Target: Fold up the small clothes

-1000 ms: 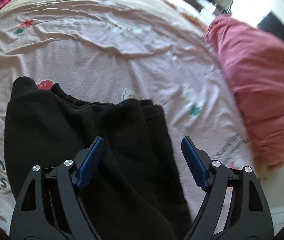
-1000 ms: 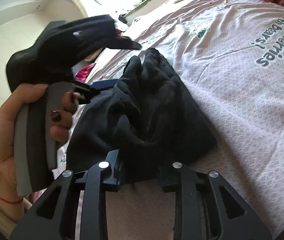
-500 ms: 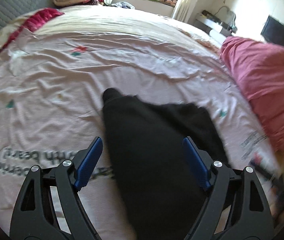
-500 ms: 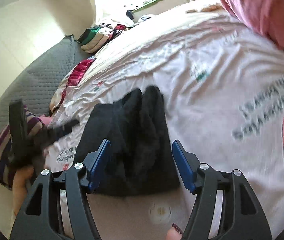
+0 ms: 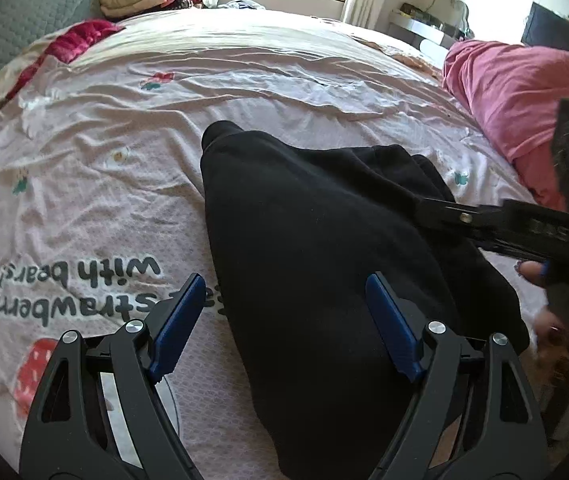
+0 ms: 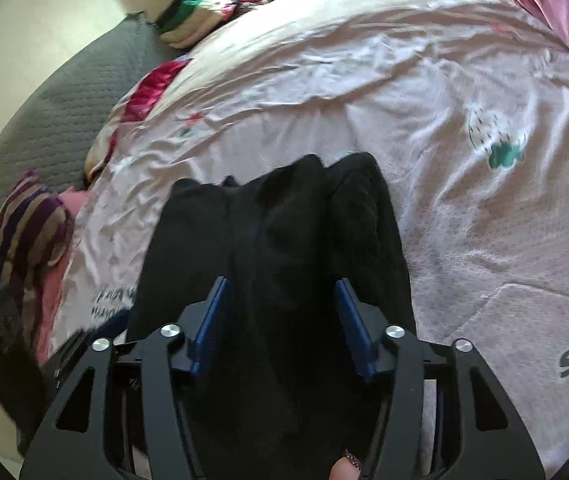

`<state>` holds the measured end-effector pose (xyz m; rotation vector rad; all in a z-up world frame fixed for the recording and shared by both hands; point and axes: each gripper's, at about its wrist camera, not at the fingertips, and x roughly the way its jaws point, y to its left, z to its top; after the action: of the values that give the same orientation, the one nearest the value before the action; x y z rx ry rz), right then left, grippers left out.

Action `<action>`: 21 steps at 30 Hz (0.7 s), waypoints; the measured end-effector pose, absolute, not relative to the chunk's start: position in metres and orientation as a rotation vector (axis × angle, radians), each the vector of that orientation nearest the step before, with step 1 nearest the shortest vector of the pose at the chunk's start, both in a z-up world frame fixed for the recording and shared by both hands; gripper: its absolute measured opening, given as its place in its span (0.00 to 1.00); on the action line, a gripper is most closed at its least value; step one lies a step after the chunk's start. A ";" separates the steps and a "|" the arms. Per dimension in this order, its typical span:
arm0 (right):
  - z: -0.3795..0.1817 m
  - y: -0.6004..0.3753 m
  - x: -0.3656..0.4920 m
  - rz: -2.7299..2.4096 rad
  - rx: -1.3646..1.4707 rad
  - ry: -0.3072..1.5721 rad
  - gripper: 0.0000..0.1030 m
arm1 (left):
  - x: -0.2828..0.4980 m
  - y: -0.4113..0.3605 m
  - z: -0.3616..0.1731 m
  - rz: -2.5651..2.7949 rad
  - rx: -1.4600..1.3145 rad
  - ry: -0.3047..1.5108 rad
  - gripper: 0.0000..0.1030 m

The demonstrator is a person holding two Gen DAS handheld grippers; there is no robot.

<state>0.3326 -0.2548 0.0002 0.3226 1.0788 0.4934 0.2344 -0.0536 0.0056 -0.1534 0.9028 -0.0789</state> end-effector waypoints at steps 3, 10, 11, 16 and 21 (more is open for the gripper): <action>-0.005 -0.255 0.337 0.519 0.348 1.078 0.46 | 0.233 -0.054 0.005 -0.084 -0.164 0.896 0.72; 0.037 -0.256 0.318 0.571 0.254 0.879 0.13 | 0.225 -0.062 0.019 -0.165 -0.218 0.878 0.73; 0.042 -0.253 0.315 0.552 0.182 0.856 0.13 | 0.224 -0.065 0.020 -0.172 -0.214 0.878 0.73; 0.014 -0.240 0.320 0.463 0.014 0.924 0.14 | 0.228 -0.077 0.013 -0.154 -0.156 0.924 0.73; -0.003 -0.251 0.324 0.464 0.092 0.967 0.19 | 0.224 -0.079 0.011 -0.155 -0.142 0.929 0.73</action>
<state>0.3240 -0.2509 -0.0026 0.0922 0.9671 0.4637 0.2242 -0.0792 0.0106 -0.1420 0.9289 -0.1549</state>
